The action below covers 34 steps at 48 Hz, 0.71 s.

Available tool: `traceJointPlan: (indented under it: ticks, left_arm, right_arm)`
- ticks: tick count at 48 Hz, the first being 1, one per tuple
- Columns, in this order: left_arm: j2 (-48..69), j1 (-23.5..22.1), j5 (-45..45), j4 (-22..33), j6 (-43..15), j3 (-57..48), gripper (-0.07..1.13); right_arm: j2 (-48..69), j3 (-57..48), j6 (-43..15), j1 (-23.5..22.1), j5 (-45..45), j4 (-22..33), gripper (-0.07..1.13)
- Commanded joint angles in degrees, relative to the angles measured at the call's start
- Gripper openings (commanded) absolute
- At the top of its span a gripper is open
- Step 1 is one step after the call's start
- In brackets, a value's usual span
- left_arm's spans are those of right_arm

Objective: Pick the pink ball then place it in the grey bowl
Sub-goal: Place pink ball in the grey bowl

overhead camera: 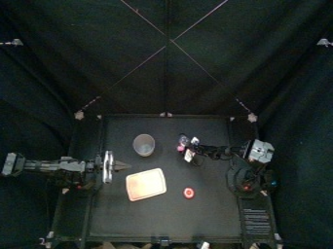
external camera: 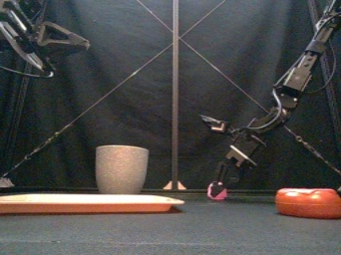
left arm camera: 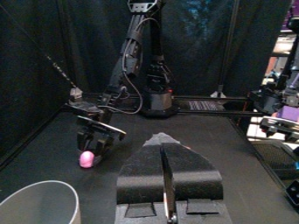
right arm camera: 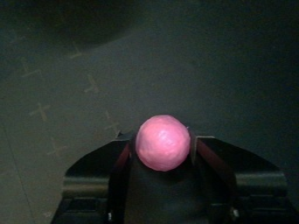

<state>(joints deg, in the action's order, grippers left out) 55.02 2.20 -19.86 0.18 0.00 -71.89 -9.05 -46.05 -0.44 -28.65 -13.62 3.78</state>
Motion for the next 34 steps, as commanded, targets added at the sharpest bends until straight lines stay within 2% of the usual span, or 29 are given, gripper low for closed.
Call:
traceJointPlan:
  ticks: [1,5,10,21,25,34]
  left_arm:
    - [-0.3,0.2,-0.5,0.0,0.2,0.6,0.07]
    - [-0.3,0.2,-0.5,0.0,0.3,0.4,0.07]
    - [-0.3,0.2,-0.5,0.4,0.2,0.3,0.07]
    - [-0.3,0.5,-0.5,0.6,0.0,0.2,0.07]
    - [-0.3,0.7,-0.5,0.7,0.0,0.3,0.07]
    - [-0.3,0.7,-1.0,0.8,0.2,0.2,0.07]
  right_arm:
    - [1.7,1.3,0.0,0.5,0.9,-0.1,0.65]
    - [2.9,2.1,0.0,2.5,1.6,0.1,0.63]
    - [5.0,5.2,0.0,7.1,2.5,0.2,0.63]
    - [6.2,17.1,0.8,16.0,3.1,0.4,0.63]
    - [5.1,21.4,0.9,17.5,3.1,1.3,0.63]
    - [0.2,28.7,0.4,17.5,3.0,3.3,0.63]
